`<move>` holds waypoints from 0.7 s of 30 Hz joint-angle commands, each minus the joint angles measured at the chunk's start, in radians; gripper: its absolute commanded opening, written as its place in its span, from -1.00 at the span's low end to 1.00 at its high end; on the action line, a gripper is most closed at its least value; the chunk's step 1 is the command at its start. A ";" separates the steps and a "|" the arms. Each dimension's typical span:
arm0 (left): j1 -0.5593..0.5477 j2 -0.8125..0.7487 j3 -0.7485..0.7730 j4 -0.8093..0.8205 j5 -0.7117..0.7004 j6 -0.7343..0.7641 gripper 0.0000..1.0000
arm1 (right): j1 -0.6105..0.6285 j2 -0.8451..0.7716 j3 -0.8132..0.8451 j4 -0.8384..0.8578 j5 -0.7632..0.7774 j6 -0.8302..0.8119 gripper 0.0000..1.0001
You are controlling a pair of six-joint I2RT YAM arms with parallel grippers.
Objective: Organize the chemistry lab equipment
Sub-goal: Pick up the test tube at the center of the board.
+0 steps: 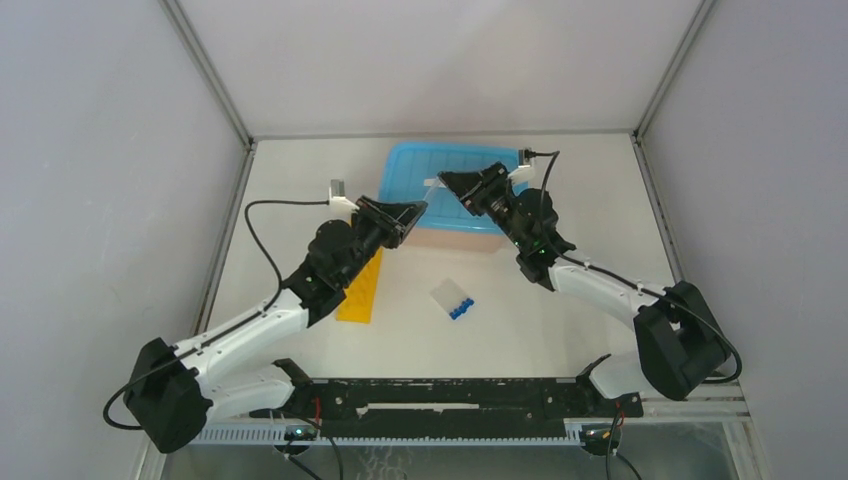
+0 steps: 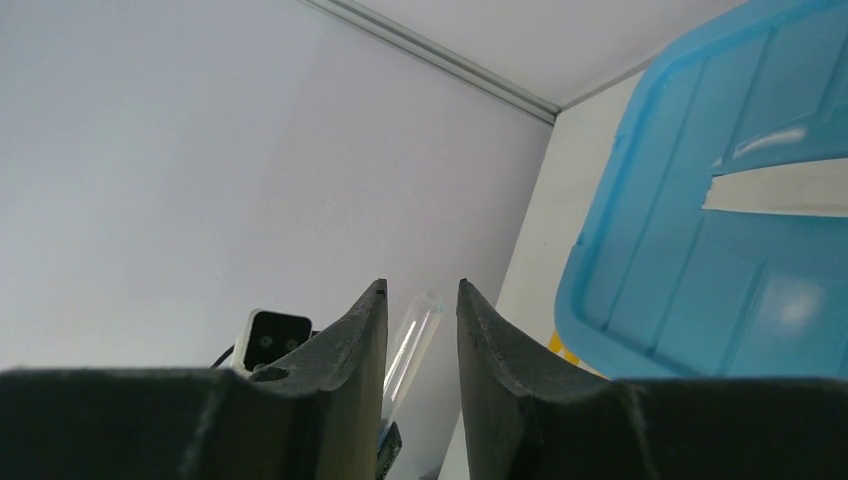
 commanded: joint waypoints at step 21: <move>0.007 -0.169 0.313 -0.749 -0.170 0.262 -1.00 | -0.032 -0.179 0.148 -0.531 0.208 -0.386 -0.24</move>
